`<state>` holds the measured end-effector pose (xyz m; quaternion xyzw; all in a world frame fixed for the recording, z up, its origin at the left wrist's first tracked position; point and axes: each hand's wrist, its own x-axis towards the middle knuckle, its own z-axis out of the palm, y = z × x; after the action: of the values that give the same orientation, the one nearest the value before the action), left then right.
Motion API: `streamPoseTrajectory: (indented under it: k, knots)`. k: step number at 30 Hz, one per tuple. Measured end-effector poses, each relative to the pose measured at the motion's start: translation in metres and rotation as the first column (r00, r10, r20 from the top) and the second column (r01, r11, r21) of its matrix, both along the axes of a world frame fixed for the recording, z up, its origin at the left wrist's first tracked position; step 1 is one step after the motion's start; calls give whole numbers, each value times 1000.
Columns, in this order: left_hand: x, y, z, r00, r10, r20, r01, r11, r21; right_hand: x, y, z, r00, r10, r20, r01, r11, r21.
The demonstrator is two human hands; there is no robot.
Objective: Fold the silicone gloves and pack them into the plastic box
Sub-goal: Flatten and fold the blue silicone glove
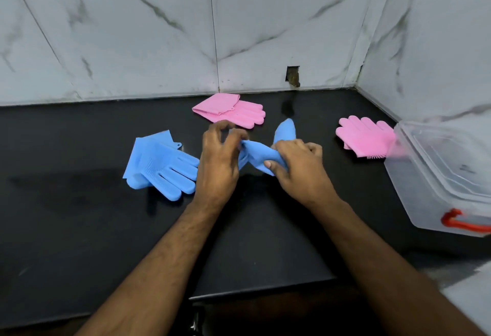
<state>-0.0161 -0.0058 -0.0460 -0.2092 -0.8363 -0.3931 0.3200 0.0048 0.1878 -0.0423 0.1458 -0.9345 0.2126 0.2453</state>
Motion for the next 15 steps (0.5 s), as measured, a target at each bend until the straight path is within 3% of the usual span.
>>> streamPoseTrajectory:
  k: [2, 4, 6, 8, 10, 12, 14, 15]
  knots:
    - [0, 0, -1, 999, 49, 17, -51, 990, 132, 7, -2, 3, 996, -38, -84, 31, 995, -90]
    - [0, 3, 2, 983, 2, 182, -64, 939, 336, 12, -4, 8, 992, -86, -98, 65, 978, -201]
    - [3, 9, 10, 878, -295, 377, -10, 776, 630, 15, -7, 10, 992, -97, -84, 63, 937, -343]
    - [7, 15, 12, 676, -593, 437, 27, 613, 790, 14, -8, 13, 996, -67, -66, 19, 831, -556]
    - [12, 23, 11, 572, -672, 471, 128, 640, 757, 12, -8, 18, 997, 78, 4, -40, 556, -830]
    - [15, 30, 7, 548, -709, 444, 273, 653, 707, 14, -8, 20, 938, 341, 61, 16, 133, -991]
    - [15, 34, 5, 521, -756, 397, 346, 612, 711, 18, -3, 24, 795, 604, 56, 205, -181, -962]
    - [15, 35, 6, 524, -762, 381, 365, 605, 708, 18, 0, 26, 710, 703, 31, 286, -249, -925]
